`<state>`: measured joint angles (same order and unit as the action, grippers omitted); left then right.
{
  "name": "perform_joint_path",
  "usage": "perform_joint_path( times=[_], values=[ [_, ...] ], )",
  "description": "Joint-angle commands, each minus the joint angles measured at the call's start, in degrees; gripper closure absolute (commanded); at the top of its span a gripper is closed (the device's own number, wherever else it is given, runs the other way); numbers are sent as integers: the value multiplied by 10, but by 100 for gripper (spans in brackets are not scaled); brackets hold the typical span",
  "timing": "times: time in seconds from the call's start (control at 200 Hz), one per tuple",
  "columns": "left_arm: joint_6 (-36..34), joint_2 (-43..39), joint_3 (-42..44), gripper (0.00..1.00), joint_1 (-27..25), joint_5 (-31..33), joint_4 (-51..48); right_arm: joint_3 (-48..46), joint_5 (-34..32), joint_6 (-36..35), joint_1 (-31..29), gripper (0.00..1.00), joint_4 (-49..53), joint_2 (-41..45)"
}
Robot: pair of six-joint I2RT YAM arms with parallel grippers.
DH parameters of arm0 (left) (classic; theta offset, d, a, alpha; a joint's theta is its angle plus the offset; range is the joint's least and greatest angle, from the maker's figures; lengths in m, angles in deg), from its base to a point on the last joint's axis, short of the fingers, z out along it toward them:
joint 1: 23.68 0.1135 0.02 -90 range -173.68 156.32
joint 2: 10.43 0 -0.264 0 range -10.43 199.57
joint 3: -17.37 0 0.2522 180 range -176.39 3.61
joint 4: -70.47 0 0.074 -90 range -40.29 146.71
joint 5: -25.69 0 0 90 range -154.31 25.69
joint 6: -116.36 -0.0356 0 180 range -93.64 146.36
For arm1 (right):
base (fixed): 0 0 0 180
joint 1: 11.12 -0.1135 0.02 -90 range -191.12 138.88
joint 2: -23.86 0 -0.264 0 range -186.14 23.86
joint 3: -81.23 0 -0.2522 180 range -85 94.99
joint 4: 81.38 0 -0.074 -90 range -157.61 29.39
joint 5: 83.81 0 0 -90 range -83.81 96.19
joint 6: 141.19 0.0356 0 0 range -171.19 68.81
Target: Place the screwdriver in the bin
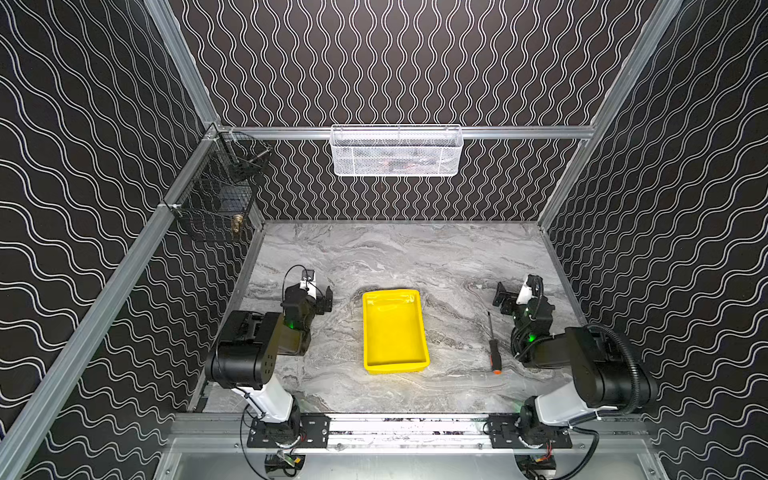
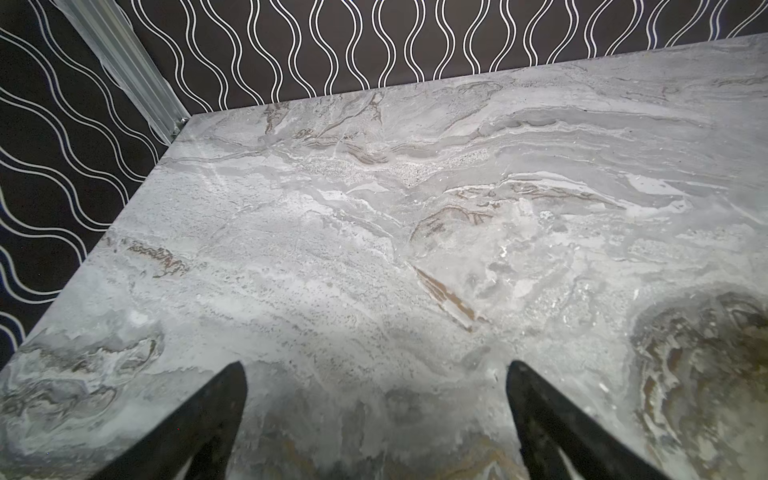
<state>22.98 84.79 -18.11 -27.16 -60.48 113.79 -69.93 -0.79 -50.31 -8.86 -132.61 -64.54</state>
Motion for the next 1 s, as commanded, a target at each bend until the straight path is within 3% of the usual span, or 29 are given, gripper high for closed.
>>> perform_joint_path(
  times=[0.0,0.671,0.996],
  values=[
    [-8,0,-2,1,0,-7,5,0,-5,1,-1,0,-29,0],
    [-4,-4,1,1,1,-8,7,0,-4,-1,-1,1,-30,0],
    [-7,-3,2,1,1,-6,10,-2,29,-15,-1,1,-32,1]
  ],
)
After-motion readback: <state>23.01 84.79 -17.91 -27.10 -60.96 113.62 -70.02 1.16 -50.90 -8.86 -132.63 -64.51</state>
